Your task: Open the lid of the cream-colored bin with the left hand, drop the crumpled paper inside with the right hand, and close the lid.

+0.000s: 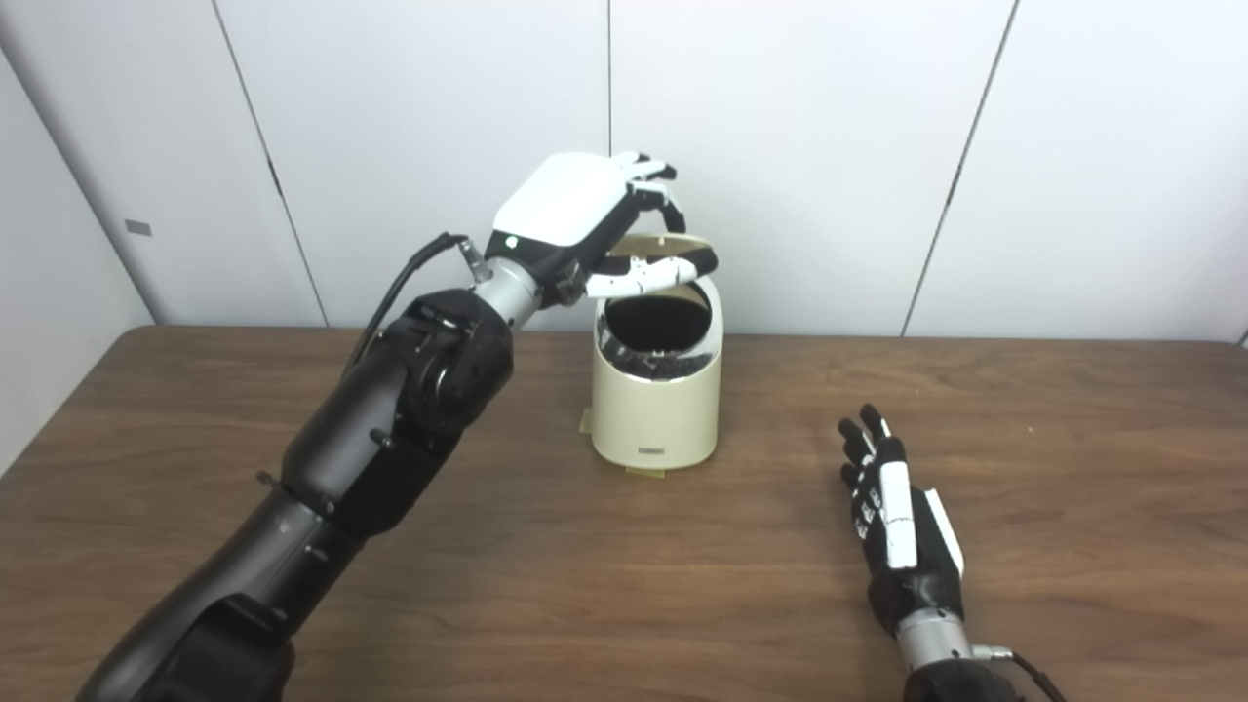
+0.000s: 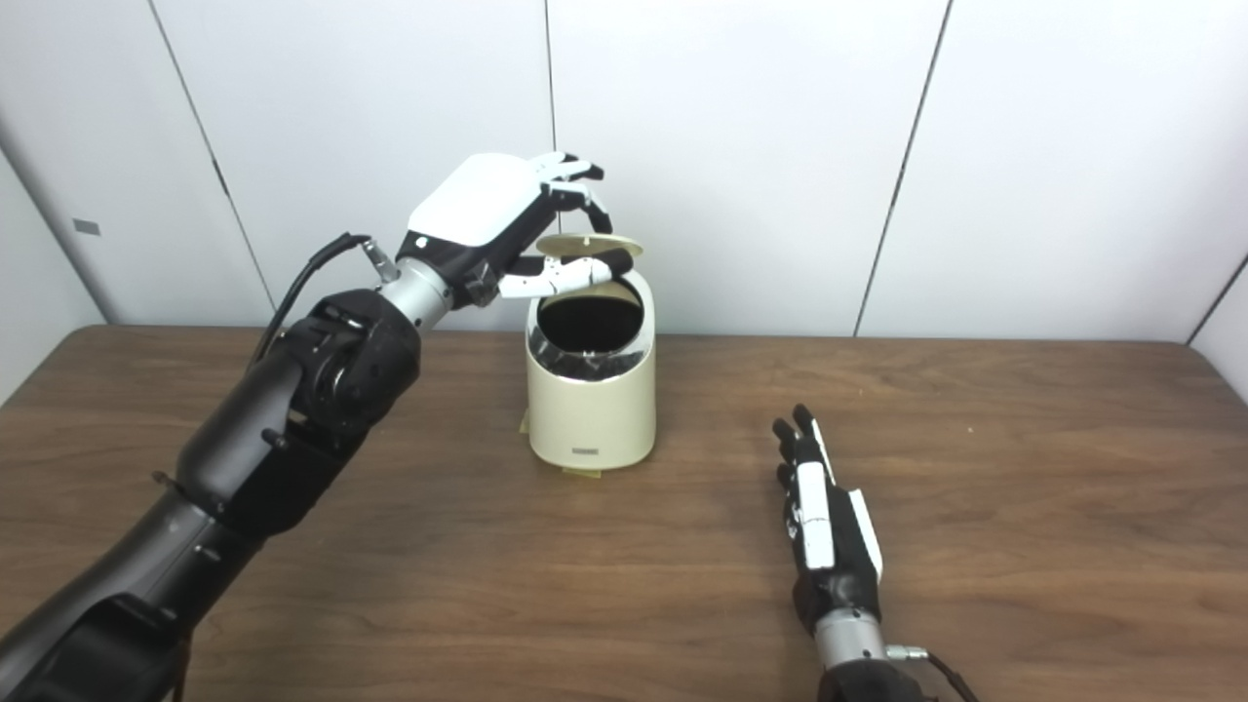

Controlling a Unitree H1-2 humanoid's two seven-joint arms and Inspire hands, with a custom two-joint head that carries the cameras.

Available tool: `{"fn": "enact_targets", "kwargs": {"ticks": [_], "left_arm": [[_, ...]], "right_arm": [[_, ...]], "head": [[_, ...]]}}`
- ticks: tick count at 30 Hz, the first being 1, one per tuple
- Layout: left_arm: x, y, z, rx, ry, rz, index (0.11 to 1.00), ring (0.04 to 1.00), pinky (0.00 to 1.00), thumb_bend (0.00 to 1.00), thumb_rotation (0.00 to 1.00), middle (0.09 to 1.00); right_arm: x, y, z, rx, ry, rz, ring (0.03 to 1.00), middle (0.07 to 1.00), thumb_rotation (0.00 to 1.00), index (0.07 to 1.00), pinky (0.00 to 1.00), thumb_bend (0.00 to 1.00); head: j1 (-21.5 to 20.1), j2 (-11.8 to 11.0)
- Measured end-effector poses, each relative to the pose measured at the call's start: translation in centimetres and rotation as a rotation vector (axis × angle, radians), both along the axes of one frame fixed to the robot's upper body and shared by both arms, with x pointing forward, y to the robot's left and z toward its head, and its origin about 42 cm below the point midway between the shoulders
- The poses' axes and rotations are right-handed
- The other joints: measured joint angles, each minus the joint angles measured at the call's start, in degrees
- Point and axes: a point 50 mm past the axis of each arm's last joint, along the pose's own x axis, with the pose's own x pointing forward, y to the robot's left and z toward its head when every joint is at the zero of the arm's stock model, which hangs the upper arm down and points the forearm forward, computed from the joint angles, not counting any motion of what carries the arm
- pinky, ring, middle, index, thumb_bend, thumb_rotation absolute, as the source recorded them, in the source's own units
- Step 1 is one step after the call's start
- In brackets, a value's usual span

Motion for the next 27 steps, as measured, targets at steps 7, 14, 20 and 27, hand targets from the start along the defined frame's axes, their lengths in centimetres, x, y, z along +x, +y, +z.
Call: {"fn": "enact_targets", "kwargs": {"ticks": [7, 14, 20, 27], "left_arm": [[-0.3, 0.1, -0.7, 0.068, -0.03, -0.005, 0.693, 0.904, 0.79, 0.56, 1.0, 0.883], [-1.0, 0.6, -3.3, 0.126, -0.012, 0.004, 0.687, 0.921, 0.84, 0.55, 1.0, 0.872], [-1.4, 1.0, -4.5, 0.147, 0.014, 0.024, 0.707, 0.92, 0.84, 0.54, 1.0, 0.877], [-1.8, 1.4, -5.8, 0.169, 0.06, 0.041, 0.728, 0.926, 0.85, 0.55, 1.0, 0.884]], "right_arm": [[0.0, 0.0, 0.1, -0.006, 0.002, 0.002, 1.0, 0.95, 1.0, 1.0, 1.0, 0.66], [-0.1, 0.1, 0.4, -0.024, 0.012, 0.001, 0.992, 0.94, 1.0, 1.0, 1.0, 0.66], [-0.2, 0.1, 0.8, -0.037, 0.013, 0.004, 0.983, 0.932, 1.0, 1.0, 1.0, 0.66], [-0.2, 0.0, 0.8, -0.045, 0.017, 0.007, 0.999, 0.941, 1.0, 1.0, 1.0, 0.68]], "head": [[-0.2, 0.6], [-0.3, 1.8], [-0.4, 2.4], [-0.4, 2.8]]}}
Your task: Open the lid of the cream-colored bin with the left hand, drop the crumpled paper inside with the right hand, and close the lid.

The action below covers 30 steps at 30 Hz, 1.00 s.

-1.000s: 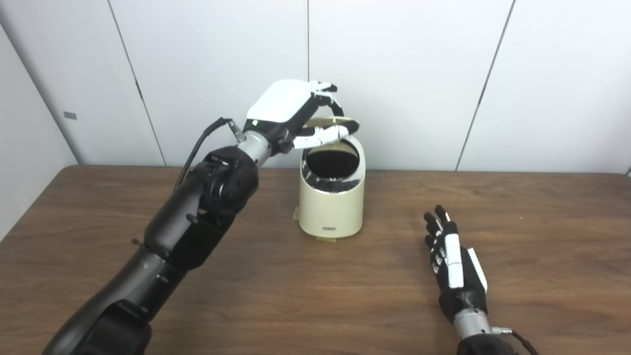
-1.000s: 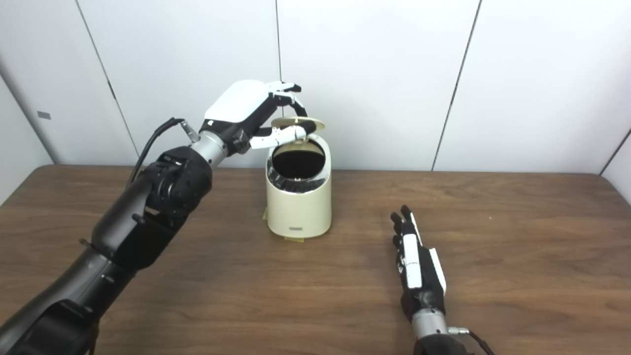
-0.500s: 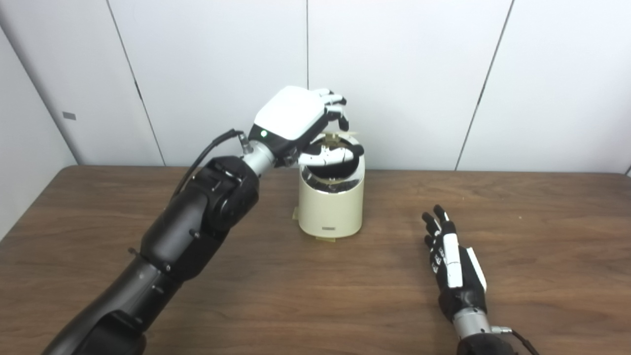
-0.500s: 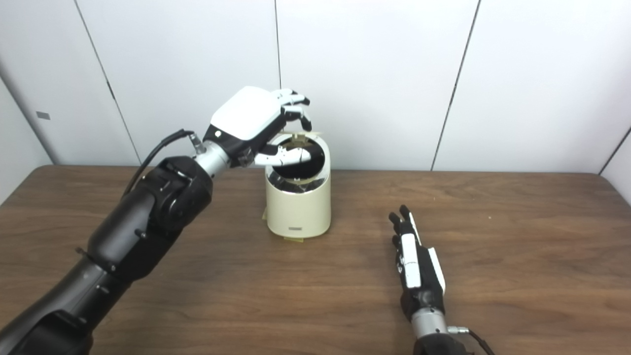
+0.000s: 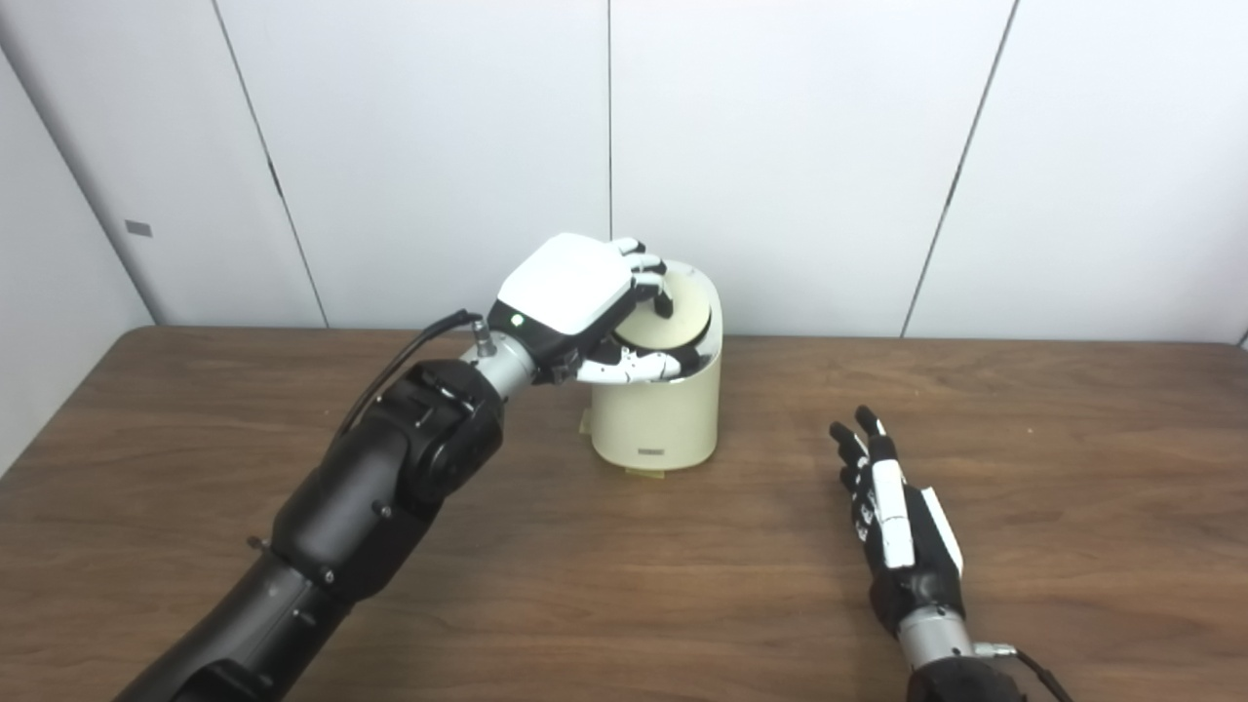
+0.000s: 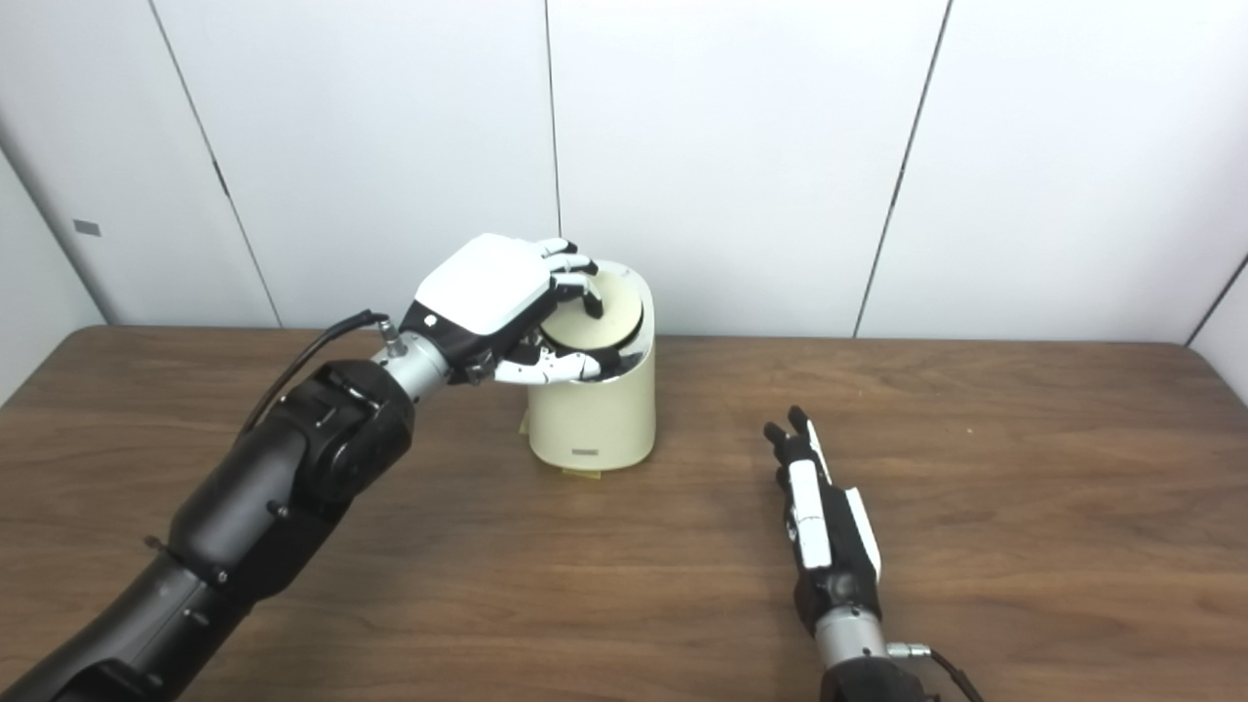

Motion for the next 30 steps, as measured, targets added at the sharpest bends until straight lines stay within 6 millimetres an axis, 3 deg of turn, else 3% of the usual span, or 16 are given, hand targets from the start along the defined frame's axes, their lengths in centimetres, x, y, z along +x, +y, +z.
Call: {"fn": "enact_targets", "kwargs": {"ticks": [14, 24, 30], "left_arm": [[-0.9, 0.5, -0.8, -0.004, -0.004, 0.011, 0.723, 0.94, 0.88, 0.55, 1.0, 0.89], [-1.3, -0.4, -1.4, 0.116, -0.099, -0.019, 0.71, 0.948, 0.95, 0.58, 1.0, 0.898], [-1.4, -0.5, -1.8, 0.137, -0.128, -0.032, 0.714, 0.94, 0.95, 0.59, 1.0, 0.896]], "right_arm": [[-0.3, -0.2, 0.4, -0.012, 0.015, 0.002, 1.0, 0.942, 1.0, 1.0, 1.0, 0.67], [-0.7, -0.3, 0.8, -0.015, 0.025, 0.004, 1.0, 0.944, 1.0, 1.0, 1.0, 0.67], [-0.9, -0.3, 0.9, -0.017, 0.029, 0.005, 1.0, 0.948, 1.0, 1.0, 1.0, 0.66]], "head": [[-0.2, 0.9], [-0.4, 1.9], [-0.4, 2.4]]}}
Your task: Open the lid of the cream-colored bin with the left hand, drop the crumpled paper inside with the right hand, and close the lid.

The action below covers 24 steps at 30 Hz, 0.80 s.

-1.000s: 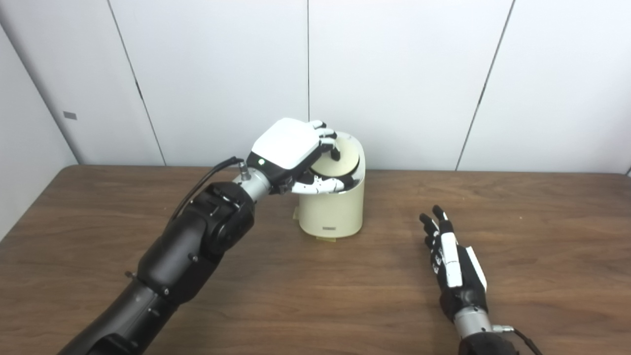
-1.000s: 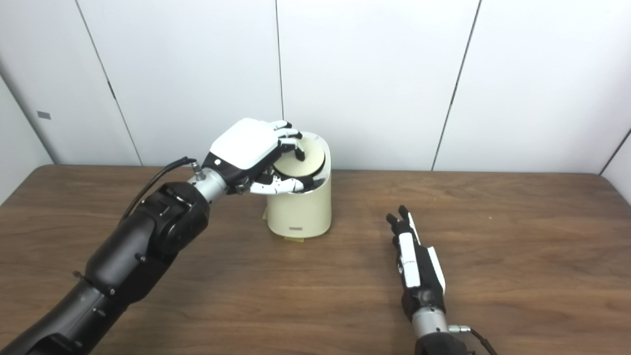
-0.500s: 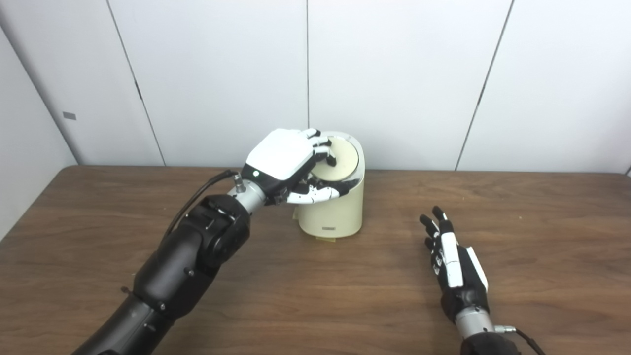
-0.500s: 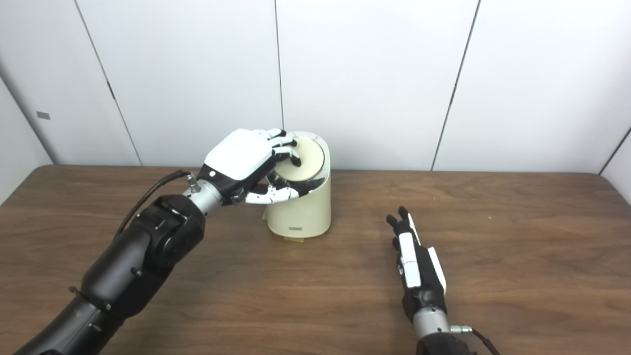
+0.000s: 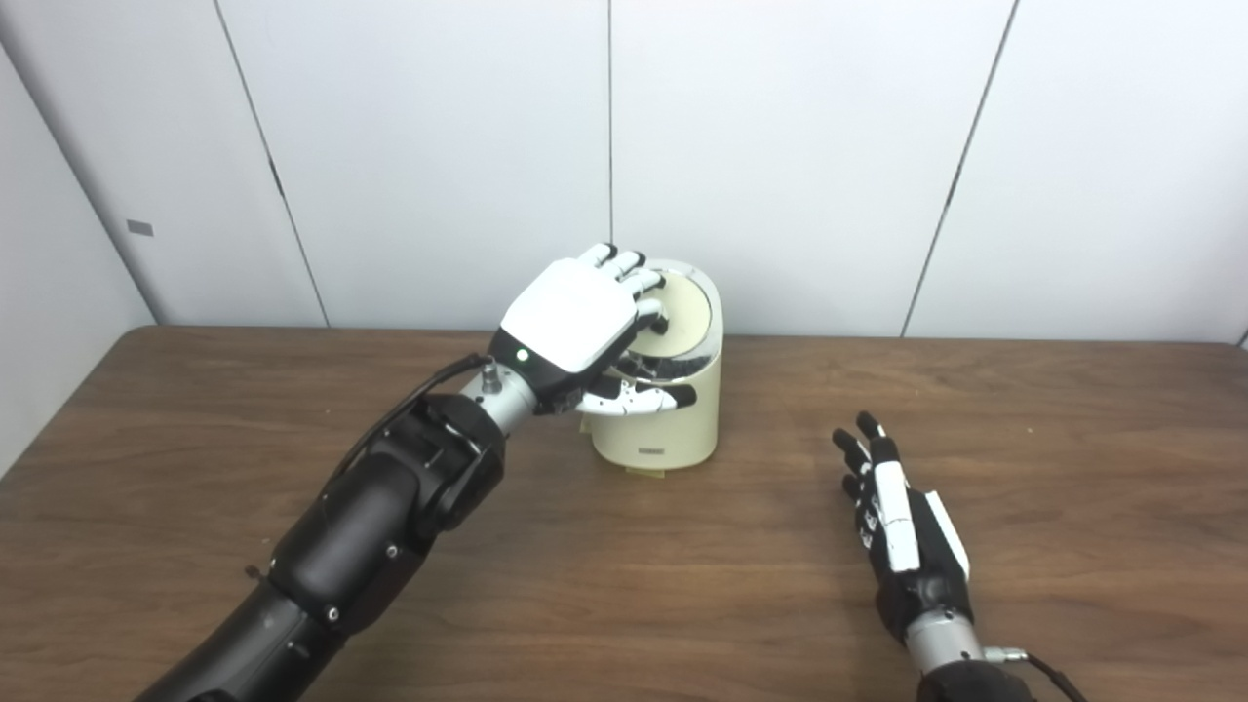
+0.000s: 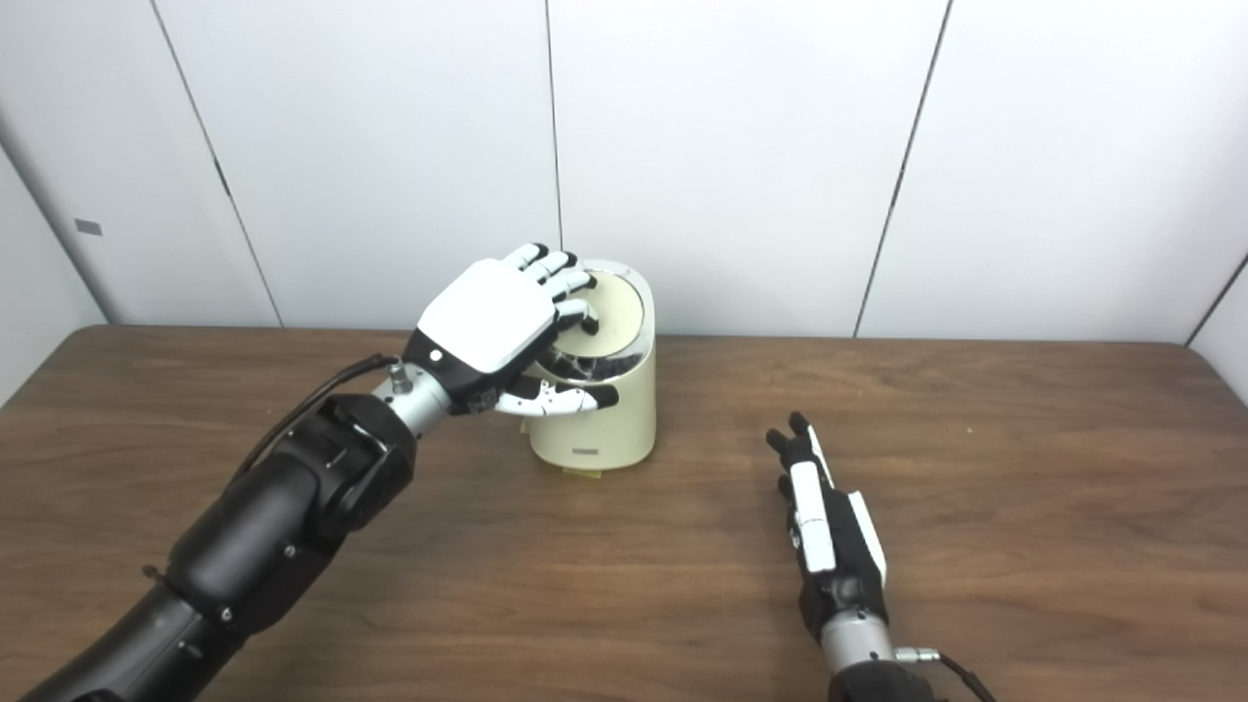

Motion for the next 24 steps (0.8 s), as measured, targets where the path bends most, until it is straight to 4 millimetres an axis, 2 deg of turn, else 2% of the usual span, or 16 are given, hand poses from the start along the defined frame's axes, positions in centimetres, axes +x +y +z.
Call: {"fn": "enact_targets", "kwargs": {"ticks": [3, 10, 13, 16, 21, 24], "left_arm": [[0.0, 0.0, -0.1, 0.005, 0.0, -0.003, 0.718, 0.946, 0.95, 0.58, 1.0, 0.898], [-0.1, 0.5, 0.0, -0.049, 0.024, -0.008, 0.72, 0.888, 0.87, 0.55, 1.0, 0.847], [-0.6, 1.1, 0.1, -0.125, 0.042, -0.019, 0.715, 0.835, 0.76, 0.51, 1.0, 0.801], [-2.2, 1.4, 0.0, -0.265, 0.078, -0.044, 0.75, 0.788, 0.67, 0.46, 0.99, 0.797], [-3.3, 1.8, 2.6, -0.502, 0.061, -0.064, 0.783, 0.784, 0.67, 0.43, 0.99, 0.804], [-3.6, 2.8, 3.5, -0.56, 0.034, -0.043, 0.801, 0.805, 0.68, 0.41, 0.92, 0.817]], "right_arm": [[0.0, 0.0, 0.0, -0.001, 0.001, 0.001, 1.0, 0.951, 1.0, 1.0, 1.0, 0.67], [0.0, -0.1, 0.0, 0.003, 0.0, 0.008, 1.0, 0.96, 1.0, 1.0, 1.0, 0.66], [0.1, -0.2, 0.1, 0.005, -0.002, 0.014, 1.0, 0.962, 1.0, 1.0, 1.0, 0.66], [0.1, -0.3, 0.1, 0.009, -0.003, 0.017, 0.997, 0.964, 1.0, 1.0, 1.0, 0.65], [0.3, -0.7, 0.0, -0.002, -0.001, 0.019, 0.993, 0.961, 1.0, 1.0, 1.0, 0.65], [0.4, -0.7, 0.0, 0.001, -0.003, 0.025, 0.991, 0.963, 1.0, 1.0, 1.0, 0.66]], "head": [[0.0, 0.0], [0.3, -0.3], [0.4, -0.4], [0.4, -0.6], [0.4, -1.0], [0.6, -1.2]]}}
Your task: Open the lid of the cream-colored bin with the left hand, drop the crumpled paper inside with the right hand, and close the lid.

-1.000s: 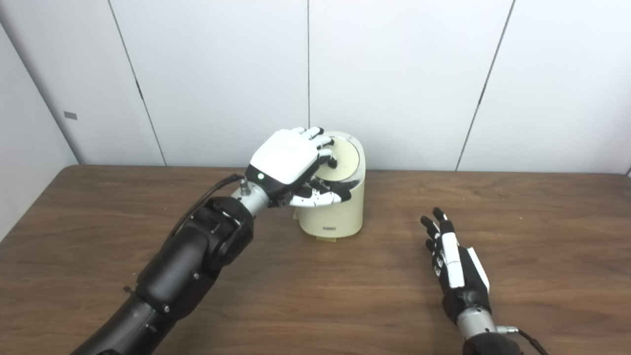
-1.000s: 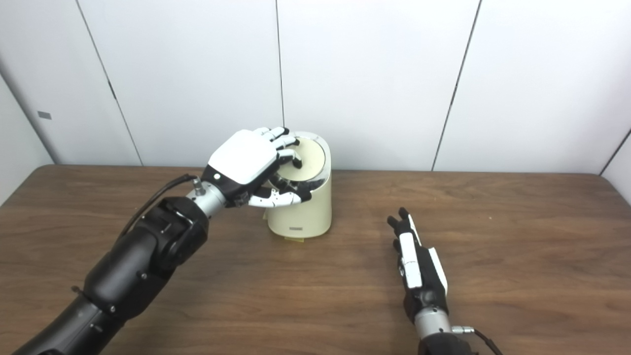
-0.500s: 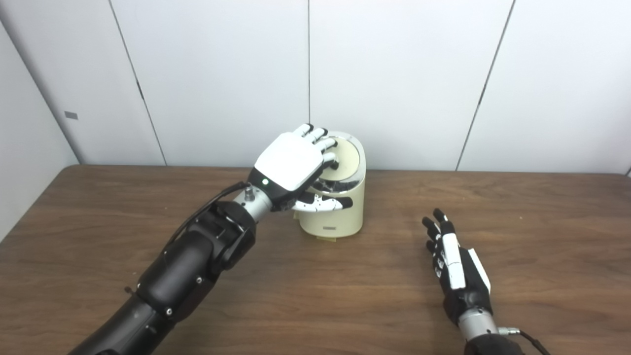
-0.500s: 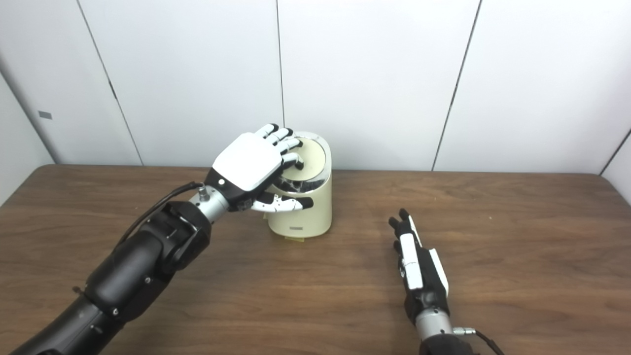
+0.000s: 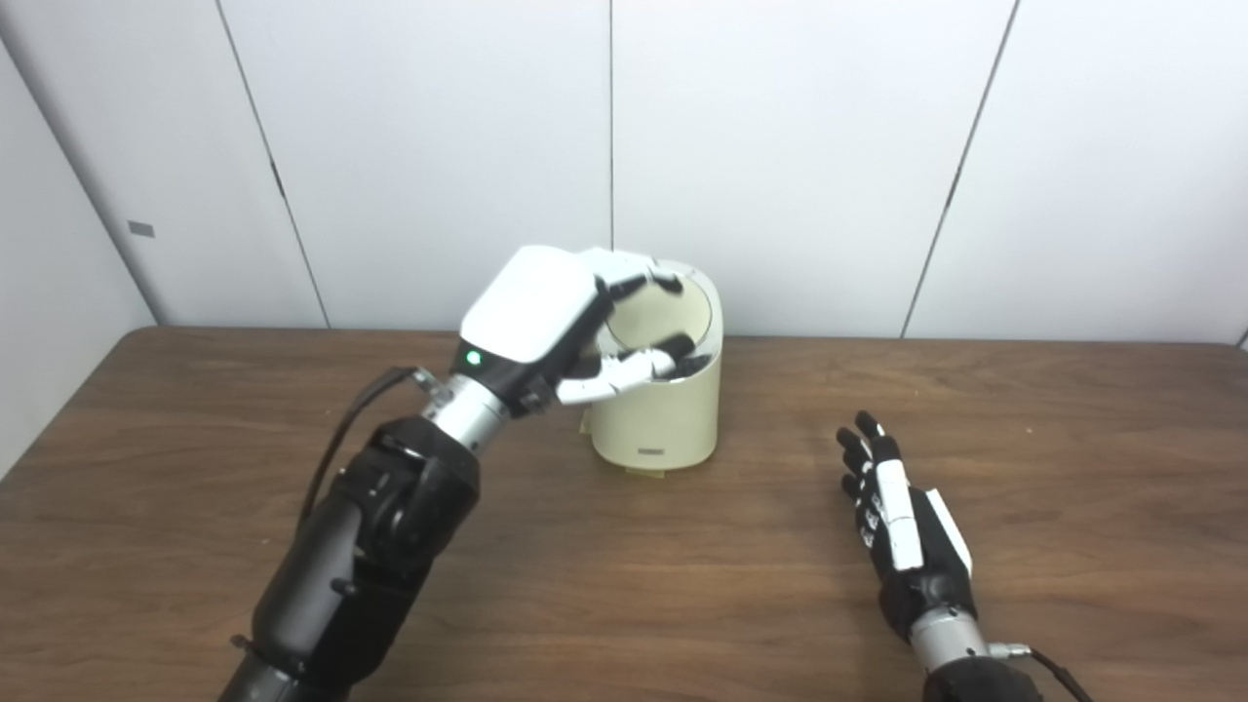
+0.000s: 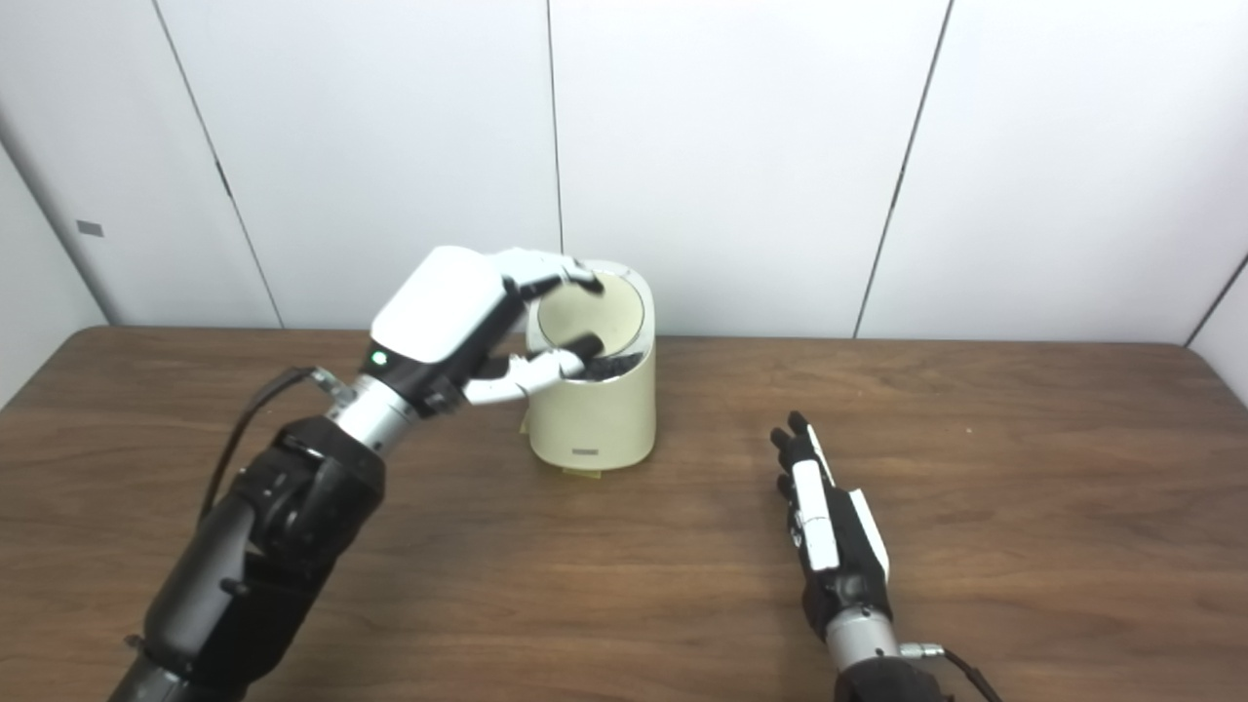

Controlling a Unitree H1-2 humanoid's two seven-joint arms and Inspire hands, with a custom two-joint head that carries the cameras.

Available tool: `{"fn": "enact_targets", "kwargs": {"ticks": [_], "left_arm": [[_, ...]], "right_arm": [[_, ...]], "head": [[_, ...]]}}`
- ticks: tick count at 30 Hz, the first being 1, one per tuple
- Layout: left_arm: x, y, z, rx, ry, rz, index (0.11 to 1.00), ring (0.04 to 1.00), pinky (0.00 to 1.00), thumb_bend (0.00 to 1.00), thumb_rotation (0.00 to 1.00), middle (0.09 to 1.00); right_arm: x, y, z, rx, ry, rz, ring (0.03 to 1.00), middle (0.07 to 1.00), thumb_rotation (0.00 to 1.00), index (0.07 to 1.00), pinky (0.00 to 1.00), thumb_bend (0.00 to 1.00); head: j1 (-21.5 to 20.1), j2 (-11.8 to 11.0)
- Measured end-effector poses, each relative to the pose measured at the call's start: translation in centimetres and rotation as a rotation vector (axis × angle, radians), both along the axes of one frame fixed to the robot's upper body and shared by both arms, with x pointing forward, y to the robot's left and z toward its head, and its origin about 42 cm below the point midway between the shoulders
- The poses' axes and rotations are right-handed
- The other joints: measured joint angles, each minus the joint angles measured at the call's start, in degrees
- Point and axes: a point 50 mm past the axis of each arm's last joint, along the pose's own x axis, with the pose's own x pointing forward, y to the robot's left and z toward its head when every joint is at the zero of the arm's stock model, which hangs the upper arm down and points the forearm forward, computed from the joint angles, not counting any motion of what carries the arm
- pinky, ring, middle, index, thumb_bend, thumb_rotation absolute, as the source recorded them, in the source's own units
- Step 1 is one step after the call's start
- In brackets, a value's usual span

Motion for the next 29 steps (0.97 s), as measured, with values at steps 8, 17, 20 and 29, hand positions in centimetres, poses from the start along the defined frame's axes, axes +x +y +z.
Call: {"fn": "enact_targets", "kwargs": {"ticks": [8, 17, 20, 29], "left_arm": [[-2.0, 2.9, -1.9, -0.183, 0.114, 0.094, 0.881, 0.86, 0.78, 0.42, 0.9, 0.859], [-5.7, 6.8, -7.9, -0.636, 0.426, 0.212, 0.932, 0.886, 0.84, 0.41, 0.98, 0.891], [-7.2, 8.1, -9.2, -0.828, 0.513, 0.244, 0.967, 0.933, 0.91, 0.45, 1.0, 0.941], [-10.8, 7.2, -14.9, -1.086, 0.711, 0.249, 1.0, 0.995, 1.0, 0.38, 1.0, 0.999]], "right_arm": [[0.0, -0.1, -0.2, 0.041, -0.007, 0.015, 0.991, 0.969, 1.0, 0.993, 1.0, 0.64], [-0.1, -0.2, -0.1, 0.029, -0.013, 0.025, 0.996, 0.978, 1.0, 0.985, 1.0, 0.65], [-0.3, -0.3, -0.2, 0.024, -0.029, 0.018, 0.993, 0.979, 1.0, 0.979, 1.0, 0.61], [-0.3, -0.8, -0.5, 0.025, -0.048, -0.015, 1.0, 0.983, 1.0, 0.975, 1.0, 0.62]], "head": [[0.4, -0.3], [0.9, -0.3], [1.2, -0.5], [0.6, -0.5]]}}
